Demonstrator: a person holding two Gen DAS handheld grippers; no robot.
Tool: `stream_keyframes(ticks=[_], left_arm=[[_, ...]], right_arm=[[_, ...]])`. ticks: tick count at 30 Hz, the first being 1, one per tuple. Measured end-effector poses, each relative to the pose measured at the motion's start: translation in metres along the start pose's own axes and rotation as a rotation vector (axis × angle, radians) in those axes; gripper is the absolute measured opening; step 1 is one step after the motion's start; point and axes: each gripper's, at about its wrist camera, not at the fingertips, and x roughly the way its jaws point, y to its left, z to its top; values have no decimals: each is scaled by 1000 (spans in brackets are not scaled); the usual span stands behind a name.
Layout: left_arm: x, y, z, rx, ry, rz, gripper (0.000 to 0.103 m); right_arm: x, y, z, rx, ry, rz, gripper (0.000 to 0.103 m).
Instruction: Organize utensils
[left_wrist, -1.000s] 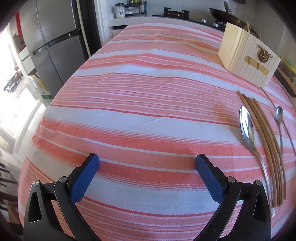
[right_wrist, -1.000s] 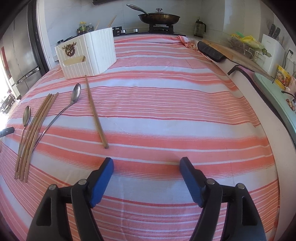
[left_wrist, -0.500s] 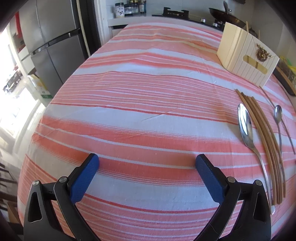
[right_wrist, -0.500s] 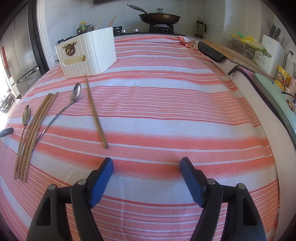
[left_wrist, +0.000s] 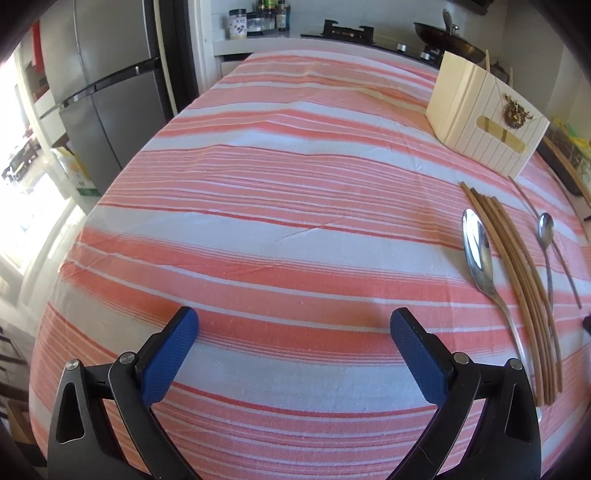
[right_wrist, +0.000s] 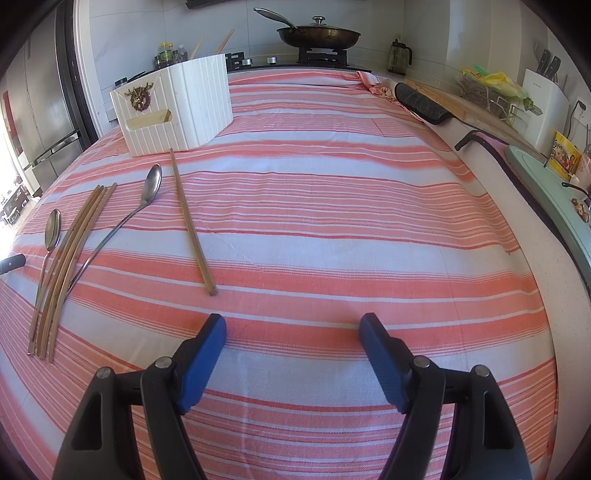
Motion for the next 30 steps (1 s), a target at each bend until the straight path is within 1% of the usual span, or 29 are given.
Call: stream_keyframes(ticks=[3, 7, 10, 13, 17, 19, 21, 23, 25, 26, 28, 30], left_arm=[[-11, -2, 0, -28, -17, -56, 102], [-29, -12, 0, -15, -52, -110, 103], [-37, -30, -1, 21, -49, -166, 102], [-42, -54, -3, 33, -43, -180, 103], [-34, -85, -4, -14, -23, -136, 103], [-23, -98, -6, -27, -7, -94, 103], [-13, -107, -9, -21, 6, -40, 102], [-5, -114, -13, -14, 17, -1, 102], [-4, -120, -16, 23, 5, 34, 102], [-3, -123, -17, 41, 6, 42, 103], [-4, -126, -19, 59, 0, 50, 102], [-4, -127, -19, 71, 4, 51, 102]], right_arm=[[0, 0, 0, 0, 0, 0, 77], [0, 0, 0, 0, 0, 0, 77], [0, 0, 0, 0, 0, 0, 77], [0, 0, 0, 0, 0, -1, 77], [0, 0, 0, 0, 0, 0, 77], [0, 0, 0, 1, 0, 0, 77], [0, 0, 0, 1, 0, 0, 77], [0, 0, 0, 1, -2, -2, 77], [-4, 2, 1, -3, -11, -3, 77], [-9, 3, 5, -10, -28, 19, 77], [-19, 13, 20, -53, -73, 52, 77], [-19, 30, 38, -138, -72, 78, 77]])
